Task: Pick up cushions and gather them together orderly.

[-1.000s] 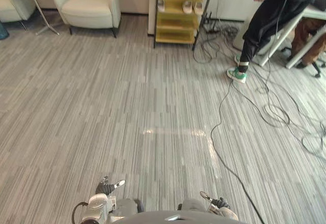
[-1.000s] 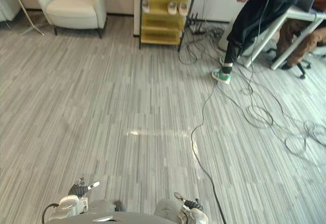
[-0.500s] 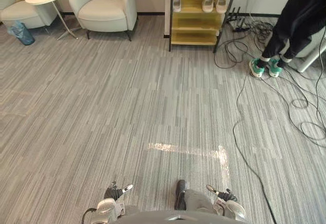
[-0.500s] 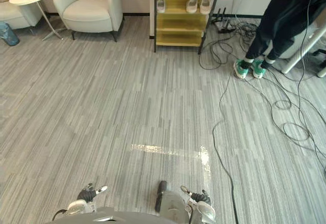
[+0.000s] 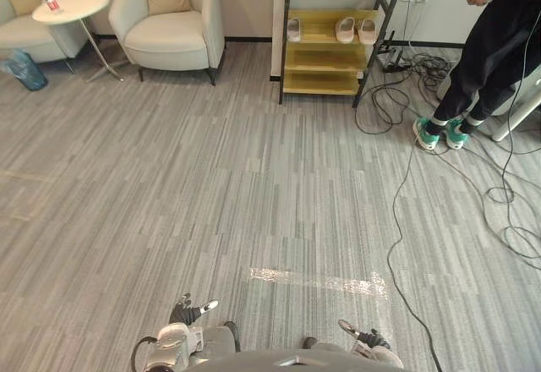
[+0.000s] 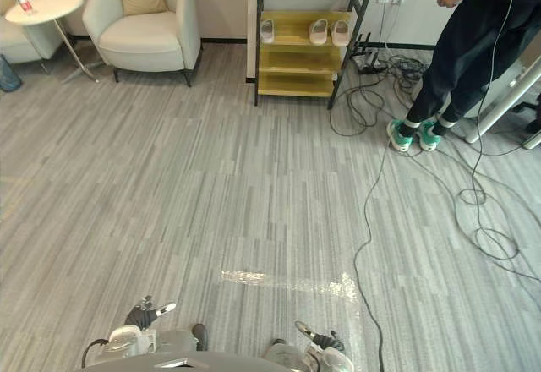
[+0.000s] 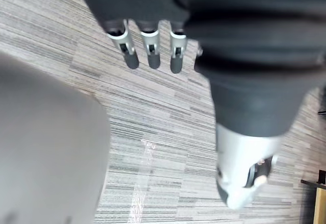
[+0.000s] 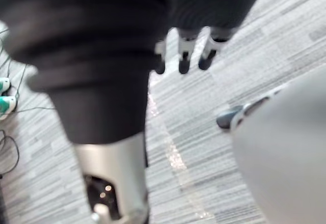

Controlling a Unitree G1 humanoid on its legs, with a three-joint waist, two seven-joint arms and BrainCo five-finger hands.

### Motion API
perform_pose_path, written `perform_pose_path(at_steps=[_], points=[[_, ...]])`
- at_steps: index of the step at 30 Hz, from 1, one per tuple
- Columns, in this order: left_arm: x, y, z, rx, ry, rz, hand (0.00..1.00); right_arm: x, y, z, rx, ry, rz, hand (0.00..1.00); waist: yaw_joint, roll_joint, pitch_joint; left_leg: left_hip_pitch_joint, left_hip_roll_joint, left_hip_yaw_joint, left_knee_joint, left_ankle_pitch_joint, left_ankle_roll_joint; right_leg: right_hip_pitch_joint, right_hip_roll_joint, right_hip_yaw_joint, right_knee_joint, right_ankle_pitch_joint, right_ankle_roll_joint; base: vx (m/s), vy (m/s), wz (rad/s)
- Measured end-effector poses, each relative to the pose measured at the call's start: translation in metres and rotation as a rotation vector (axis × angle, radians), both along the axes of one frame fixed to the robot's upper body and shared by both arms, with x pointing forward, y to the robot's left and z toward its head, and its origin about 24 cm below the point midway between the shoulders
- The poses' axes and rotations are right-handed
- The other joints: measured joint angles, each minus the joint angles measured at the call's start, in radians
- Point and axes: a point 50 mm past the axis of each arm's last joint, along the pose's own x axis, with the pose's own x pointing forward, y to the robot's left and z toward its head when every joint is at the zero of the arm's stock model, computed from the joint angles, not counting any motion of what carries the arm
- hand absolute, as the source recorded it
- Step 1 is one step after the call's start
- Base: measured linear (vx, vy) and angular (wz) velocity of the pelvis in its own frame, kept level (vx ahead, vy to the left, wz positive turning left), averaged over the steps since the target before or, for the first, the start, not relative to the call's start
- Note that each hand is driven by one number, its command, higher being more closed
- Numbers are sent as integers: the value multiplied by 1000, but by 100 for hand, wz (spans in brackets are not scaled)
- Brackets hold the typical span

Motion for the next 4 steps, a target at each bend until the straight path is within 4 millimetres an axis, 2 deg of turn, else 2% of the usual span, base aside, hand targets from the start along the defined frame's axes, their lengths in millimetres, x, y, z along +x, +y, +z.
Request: perform_pose_path(at_steps=[2, 4], points=[[-1, 2, -1, 6, 9, -7, 0, -4, 1, -2, 11, 12, -20, 0, -3, -8, -5, 19, -19, 1, -13, -6, 12, 19, -15, 3, -13, 0, 1, 107, 110, -1], [-2, 1, -1, 6, 14, -18, 0, -4, 1, -2, 10, 13, -23, 0, -2, -4, -5, 36, -32, 0, -30, -5, 18, 32, -21, 8, -24, 0, 1, 71, 70, 4]])
